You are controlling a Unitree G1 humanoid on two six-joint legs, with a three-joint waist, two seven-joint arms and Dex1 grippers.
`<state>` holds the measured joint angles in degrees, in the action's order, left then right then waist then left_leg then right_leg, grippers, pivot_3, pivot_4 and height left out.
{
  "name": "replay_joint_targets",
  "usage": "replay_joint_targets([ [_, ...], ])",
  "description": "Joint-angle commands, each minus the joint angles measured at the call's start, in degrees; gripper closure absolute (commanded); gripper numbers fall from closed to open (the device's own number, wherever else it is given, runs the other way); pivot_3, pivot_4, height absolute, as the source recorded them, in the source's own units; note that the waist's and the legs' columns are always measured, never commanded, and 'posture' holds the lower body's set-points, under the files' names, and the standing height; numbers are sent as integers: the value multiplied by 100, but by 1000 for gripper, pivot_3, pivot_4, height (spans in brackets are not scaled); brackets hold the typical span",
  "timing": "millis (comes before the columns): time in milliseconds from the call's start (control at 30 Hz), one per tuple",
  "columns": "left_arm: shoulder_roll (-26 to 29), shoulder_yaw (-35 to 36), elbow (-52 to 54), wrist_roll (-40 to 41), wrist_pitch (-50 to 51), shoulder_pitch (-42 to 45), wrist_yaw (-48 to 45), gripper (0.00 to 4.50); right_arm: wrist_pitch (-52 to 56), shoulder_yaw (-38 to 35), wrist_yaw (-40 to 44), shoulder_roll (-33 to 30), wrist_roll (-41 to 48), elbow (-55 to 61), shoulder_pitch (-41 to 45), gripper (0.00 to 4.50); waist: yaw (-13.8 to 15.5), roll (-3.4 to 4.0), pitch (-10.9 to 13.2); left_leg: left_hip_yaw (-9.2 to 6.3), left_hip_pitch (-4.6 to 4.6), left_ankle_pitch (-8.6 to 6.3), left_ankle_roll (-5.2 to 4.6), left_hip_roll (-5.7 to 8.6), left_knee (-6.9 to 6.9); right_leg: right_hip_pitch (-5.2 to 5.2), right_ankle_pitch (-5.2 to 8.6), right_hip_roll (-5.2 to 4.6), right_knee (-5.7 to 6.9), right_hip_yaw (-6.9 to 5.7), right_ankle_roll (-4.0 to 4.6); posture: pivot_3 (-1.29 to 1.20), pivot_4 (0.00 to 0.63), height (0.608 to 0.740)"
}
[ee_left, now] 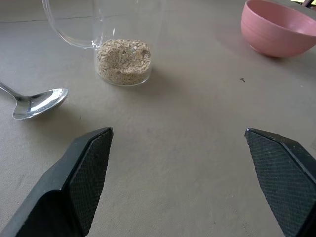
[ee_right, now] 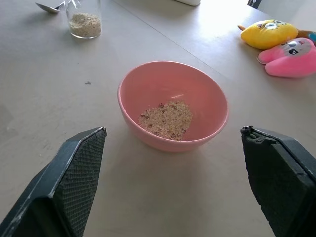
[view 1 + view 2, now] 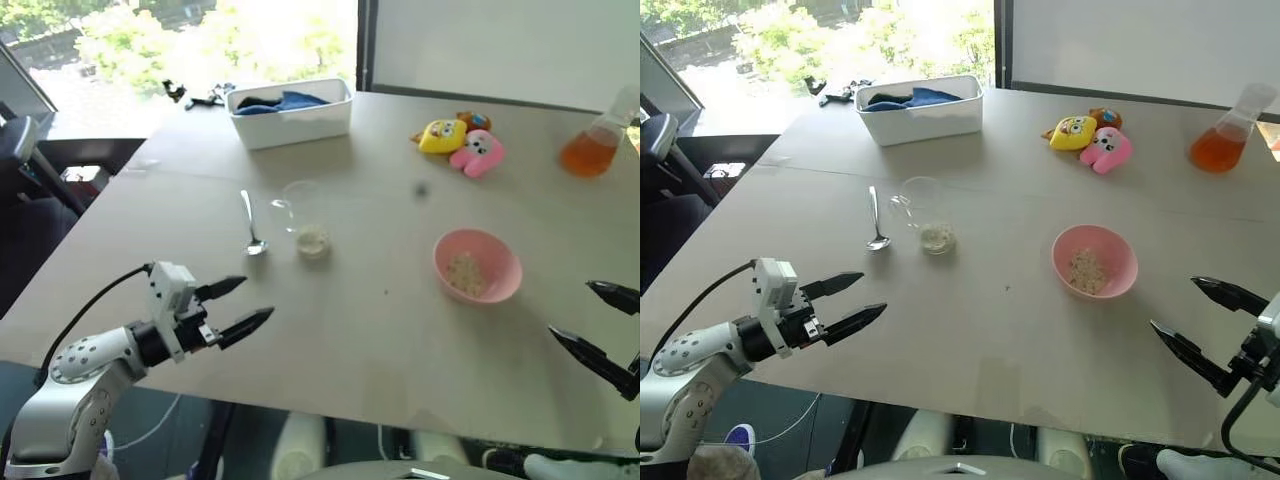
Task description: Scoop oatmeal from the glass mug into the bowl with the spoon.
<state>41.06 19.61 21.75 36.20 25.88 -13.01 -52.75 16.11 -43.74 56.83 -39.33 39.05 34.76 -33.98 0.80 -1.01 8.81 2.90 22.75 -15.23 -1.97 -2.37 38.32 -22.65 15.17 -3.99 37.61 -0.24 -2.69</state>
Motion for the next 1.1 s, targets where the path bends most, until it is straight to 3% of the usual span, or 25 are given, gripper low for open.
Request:
replay_joint_targets([
  [33,-49,109,291,128,49,28,165,13,101,-67,-191,27,159,218,30,84,0,0,0,0,0,0,0,0,0,0,0,0,0,0,0,0,150,740],
  [233,-404,201,486,461,560,263,1015,13,354,-47,-533,13,59,298,16,84,2,-1,-1,-7,6,0,0,2,-1,1,-1,-2,3,-5,-1,0,150,740],
  [367,-758,336,369,642,886,620,1866,13,24,148,-317,-50,155,509,383,84,-4,-4,1,-7,5,0,0,3,-1,1,-3,2,3,-4,-3,0,150,740],
  [500,-867,747,3,957,1910,1505,3325,13,196,347,-317,-378,1190,1086,1125,84,-6,-9,5,-14,1,1,-1,4,5,2,-10,8,19,-5,-16,0,150,740],
  [600,-775,791,-377,906,2659,2261,4122,13,278,597,-278,-640,1489,1262,1517,84,2,-27,2,-23,-5,1,-1,9,11,10,-13,17,24,-7,-21,0,150,740],
  [700,-719,885,-632,1041,2963,2708,4240,13,384,588,-285,-790,1875,1319,1649,84,12,-47,14,-28,4,1,0,17,10,10,-14,17,20,-13,-24,0,150,740],
  [867,-705,481,-736,379,3013,3281,4771,13,375,577,-318,-809,2107,1209,1796,84,5,-63,23,-27,10,1,0,17,8,11,-15,11,9,-12,-25,0,150,740],
  [967,-712,-116,-668,61,3105,3644,4798,13,426,330,-248,-683,2345,1147,1509,84,37,-68,25,-30,10,1,0,18,8,12,-15,9,11,-15,-25,0,150,740],
  [1100,-760,-390,-809,-85,3151,3941,4672,13,305,-119,286,-559,2004,759,905,84,15,-72,25,-33,10,1,0,20,8,16,-15,4,14,-19,-25,0,150,740],
])
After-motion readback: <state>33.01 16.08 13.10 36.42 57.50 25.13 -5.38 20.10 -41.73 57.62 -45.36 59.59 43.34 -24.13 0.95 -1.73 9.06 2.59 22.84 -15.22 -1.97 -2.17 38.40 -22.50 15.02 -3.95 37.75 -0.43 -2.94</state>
